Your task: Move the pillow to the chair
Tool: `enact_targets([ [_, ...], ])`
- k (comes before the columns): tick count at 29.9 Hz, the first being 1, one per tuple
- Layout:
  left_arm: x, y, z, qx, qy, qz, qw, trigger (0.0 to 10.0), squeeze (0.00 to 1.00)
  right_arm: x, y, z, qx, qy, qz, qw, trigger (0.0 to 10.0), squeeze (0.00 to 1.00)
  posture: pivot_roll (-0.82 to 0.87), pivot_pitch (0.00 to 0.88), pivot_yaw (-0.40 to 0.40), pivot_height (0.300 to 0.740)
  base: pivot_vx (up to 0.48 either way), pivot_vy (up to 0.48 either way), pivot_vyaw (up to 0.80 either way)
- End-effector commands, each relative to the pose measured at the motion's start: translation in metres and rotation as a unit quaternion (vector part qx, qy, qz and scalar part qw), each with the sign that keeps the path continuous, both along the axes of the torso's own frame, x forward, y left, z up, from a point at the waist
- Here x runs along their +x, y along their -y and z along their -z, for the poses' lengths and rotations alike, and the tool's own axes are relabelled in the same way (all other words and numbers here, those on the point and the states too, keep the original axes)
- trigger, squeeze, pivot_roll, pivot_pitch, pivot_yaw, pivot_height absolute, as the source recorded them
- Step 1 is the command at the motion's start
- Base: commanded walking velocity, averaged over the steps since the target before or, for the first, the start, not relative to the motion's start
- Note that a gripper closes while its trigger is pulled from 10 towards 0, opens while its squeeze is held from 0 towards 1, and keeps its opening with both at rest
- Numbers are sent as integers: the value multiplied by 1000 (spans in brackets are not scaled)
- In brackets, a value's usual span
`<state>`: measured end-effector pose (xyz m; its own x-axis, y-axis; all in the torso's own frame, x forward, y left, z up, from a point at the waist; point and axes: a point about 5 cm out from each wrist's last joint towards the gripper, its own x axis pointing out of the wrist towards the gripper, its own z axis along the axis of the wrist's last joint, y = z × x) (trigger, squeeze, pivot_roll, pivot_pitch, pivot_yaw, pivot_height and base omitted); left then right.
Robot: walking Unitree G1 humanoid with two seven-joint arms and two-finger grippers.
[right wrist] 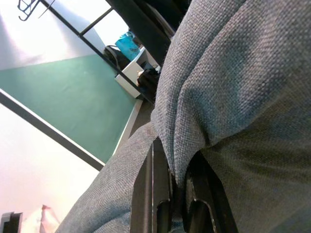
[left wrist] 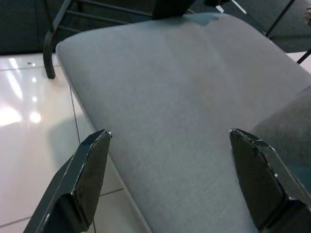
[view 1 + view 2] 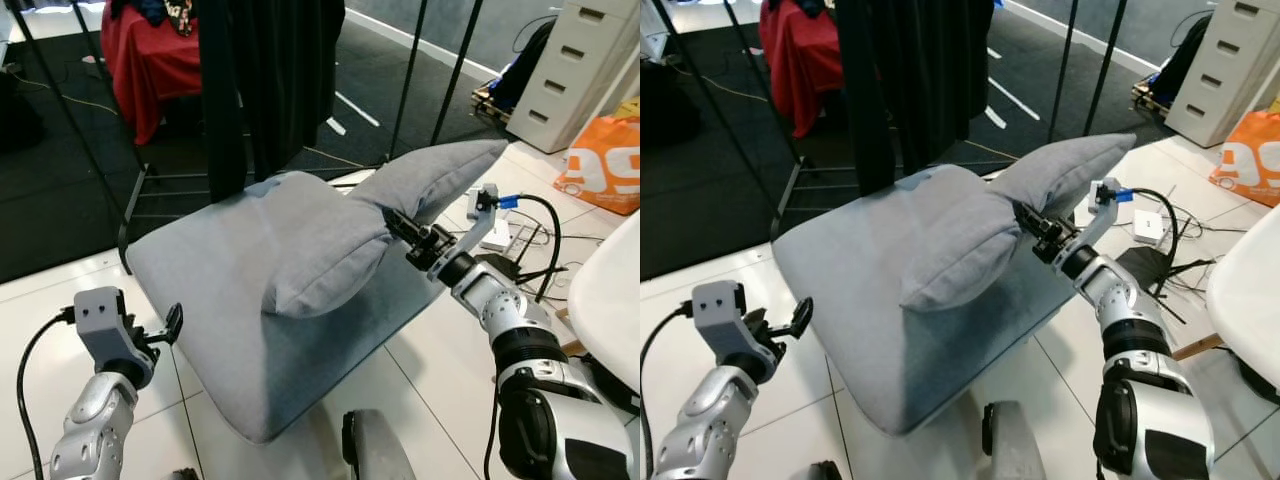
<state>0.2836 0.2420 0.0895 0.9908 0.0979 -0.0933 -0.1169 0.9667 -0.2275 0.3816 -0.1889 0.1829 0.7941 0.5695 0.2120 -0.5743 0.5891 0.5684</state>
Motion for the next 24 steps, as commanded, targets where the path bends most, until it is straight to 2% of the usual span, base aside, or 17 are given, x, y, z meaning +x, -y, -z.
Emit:
enact_targets([
  [1, 0, 4, 4, 4, -2, 6, 1000, 10000, 0, 1, 0, -15, 2, 34, -4, 999, 0, 0, -189, 51, -43, 600, -368, 0, 0],
  [11, -1, 8, 10, 1, -1, -2, 1000, 10000, 0, 1, 0, -13, -5, 26, -3, 1000, 0, 0, -192, 52, -52, 634, 0, 0, 0],
  [14, -1, 8, 12, 2, -5, -4, 1000, 10000, 0, 1, 1, -12, -6, 24, -2, 1000, 0, 0, -192, 52, -52, 643, -431, 0, 0],
  [16, -1, 8, 12, 3, -2, -5, 1000, 10000, 0, 1, 1, -12, -7, 23, 1, 1000, 0, 0, -192, 53, -51, 648, 0, 0, 0],
  [24, -1, 6, 14, 9, 0, -8, 1000, 10000, 0, -1, 7, 0, -24, 0, 26, 999, 0, 0, -195, 55, -51, 672, 0, 0, 0],
])
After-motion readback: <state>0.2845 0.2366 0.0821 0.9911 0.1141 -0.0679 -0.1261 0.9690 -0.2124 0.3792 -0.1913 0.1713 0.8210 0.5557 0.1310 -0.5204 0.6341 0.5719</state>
